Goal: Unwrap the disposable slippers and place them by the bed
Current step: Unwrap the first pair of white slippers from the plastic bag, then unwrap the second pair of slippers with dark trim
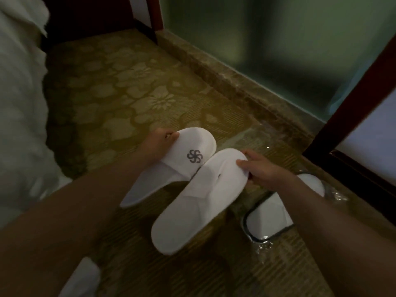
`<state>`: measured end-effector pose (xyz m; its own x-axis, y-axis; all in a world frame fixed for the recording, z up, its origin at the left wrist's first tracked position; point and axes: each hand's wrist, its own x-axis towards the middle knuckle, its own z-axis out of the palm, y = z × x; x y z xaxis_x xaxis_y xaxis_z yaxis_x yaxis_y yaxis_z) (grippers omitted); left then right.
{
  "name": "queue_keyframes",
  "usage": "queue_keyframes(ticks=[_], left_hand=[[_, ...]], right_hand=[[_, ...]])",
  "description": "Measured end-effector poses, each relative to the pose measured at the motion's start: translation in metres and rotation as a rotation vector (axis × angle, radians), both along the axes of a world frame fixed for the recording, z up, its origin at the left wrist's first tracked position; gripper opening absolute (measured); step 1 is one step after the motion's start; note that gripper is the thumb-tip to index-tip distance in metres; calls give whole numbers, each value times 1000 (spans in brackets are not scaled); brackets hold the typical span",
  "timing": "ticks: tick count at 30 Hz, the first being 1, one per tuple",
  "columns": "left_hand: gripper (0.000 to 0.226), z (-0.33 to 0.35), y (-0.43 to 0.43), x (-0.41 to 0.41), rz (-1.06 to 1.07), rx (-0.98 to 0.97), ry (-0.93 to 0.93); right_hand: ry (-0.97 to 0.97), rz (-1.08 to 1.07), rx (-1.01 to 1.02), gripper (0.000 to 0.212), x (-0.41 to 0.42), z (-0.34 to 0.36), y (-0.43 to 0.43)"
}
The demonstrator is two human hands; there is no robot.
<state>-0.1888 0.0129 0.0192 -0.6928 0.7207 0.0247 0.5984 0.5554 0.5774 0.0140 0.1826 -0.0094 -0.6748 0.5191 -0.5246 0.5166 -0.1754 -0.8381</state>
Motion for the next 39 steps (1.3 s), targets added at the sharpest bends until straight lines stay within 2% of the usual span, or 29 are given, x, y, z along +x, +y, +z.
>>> queue_keyframes(ticks=[4, 8, 12, 18, 21, 23, 25, 28, 35, 39], left_hand=[[32, -16, -27, -27, 7, -91, -32], [31, -26, -42, -44, -9, -181, -38], [30, -37, -50, -59, 1, -207, -44], [31, -57, -58, -74, 14, -267, -89], [34, -63, -60, -76, 38, -258, -98], [35, -68, -63, -79, 68, -280, -114], [35, -72, -67, -82, 80, -325, -120], [34, -75, -70, -84, 65, -372, -91], [38, -99, -67, -87, 131, -487, -126], [59, -110, -66, -84, 92, -636, -240]], right_hand=[[-58, 108, -17, 9, -23, -10, -20], [-140, 210, -7, 15, -41, -25, -38], [-186, 287, -22, 7, -54, -43, -55], [-201, 341, -71, 20, -70, -63, -90], [-217, 348, -116, 8, -75, -69, -102], [-248, 383, -67, 24, -75, -73, -105], [-290, 496, 119, 36, -72, -78, -106], [-343, 638, 425, 36, -66, -84, -102], [-396, 682, 486, 28, -62, -91, -100], [-418, 718, 506, 32, -63, -93, -106]])
